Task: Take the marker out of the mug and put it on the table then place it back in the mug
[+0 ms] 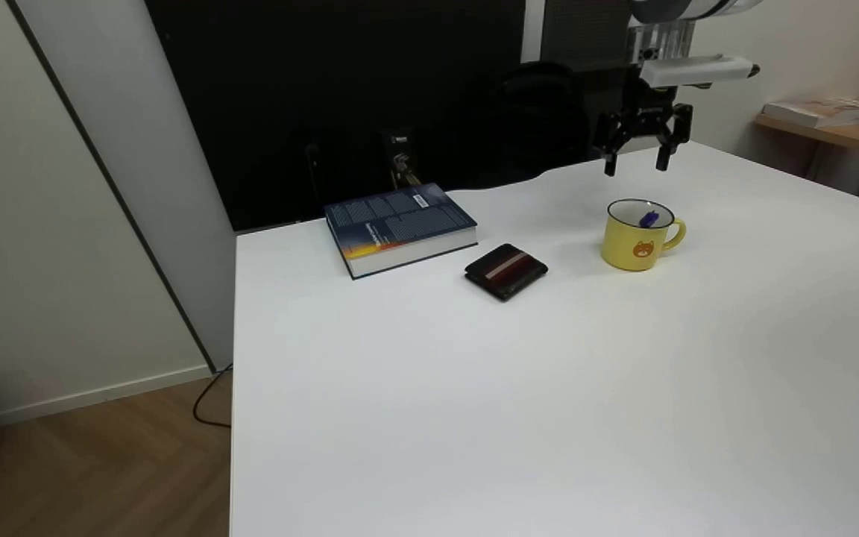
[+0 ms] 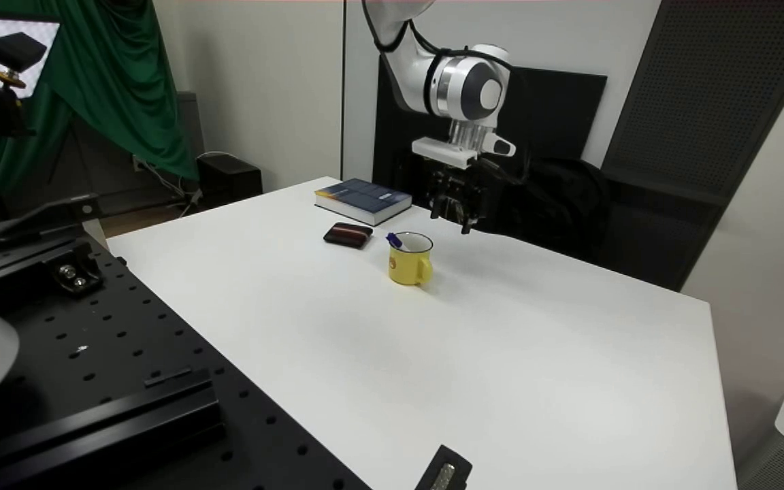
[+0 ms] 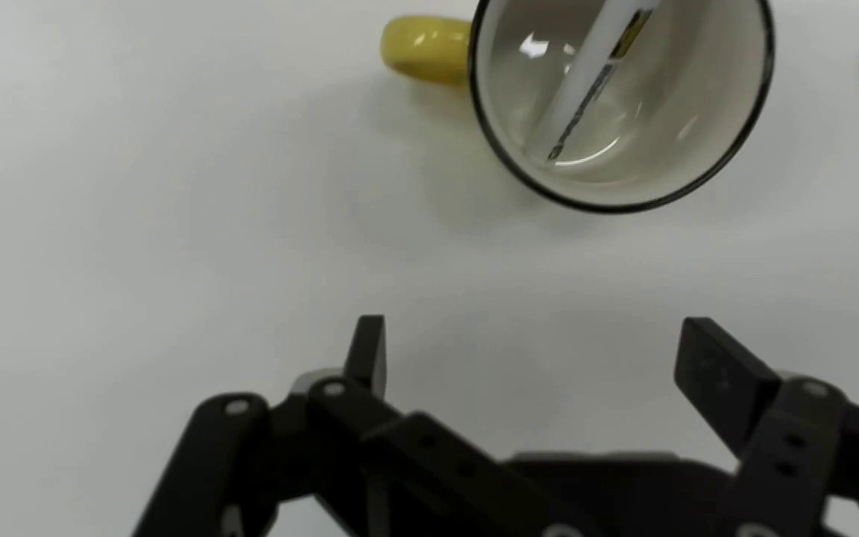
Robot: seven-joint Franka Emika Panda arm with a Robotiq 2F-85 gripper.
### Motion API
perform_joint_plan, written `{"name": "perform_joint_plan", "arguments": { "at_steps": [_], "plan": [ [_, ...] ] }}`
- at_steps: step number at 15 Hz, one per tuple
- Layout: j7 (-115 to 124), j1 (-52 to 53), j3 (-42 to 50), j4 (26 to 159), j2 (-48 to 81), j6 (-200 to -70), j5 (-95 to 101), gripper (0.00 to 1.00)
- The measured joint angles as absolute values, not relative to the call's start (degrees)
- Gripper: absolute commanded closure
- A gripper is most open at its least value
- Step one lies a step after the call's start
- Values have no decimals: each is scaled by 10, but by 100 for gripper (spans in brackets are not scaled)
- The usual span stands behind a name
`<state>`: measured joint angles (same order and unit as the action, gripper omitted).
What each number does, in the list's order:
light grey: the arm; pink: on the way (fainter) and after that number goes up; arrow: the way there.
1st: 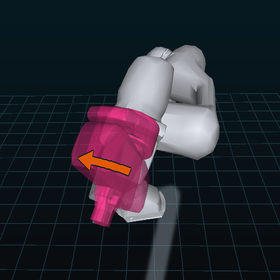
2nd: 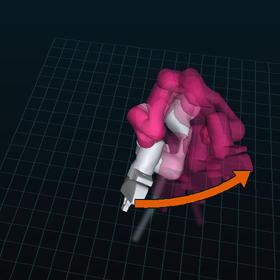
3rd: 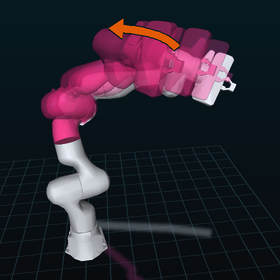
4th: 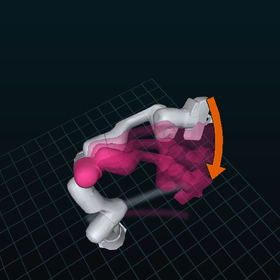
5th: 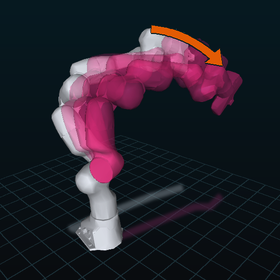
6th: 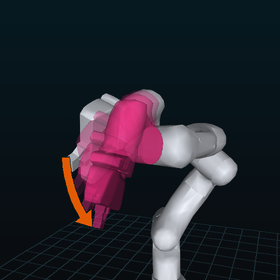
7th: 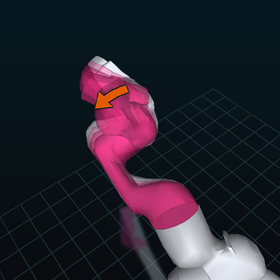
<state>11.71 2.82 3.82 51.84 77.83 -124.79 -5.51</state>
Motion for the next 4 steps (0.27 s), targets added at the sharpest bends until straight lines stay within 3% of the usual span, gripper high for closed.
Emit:
{"name": "perform_joint_plan", "arguments": {
  "at_steps": [4],
  "plan": [
    [95,40,52,592,755,-1355,-42,0]
  ]
}}
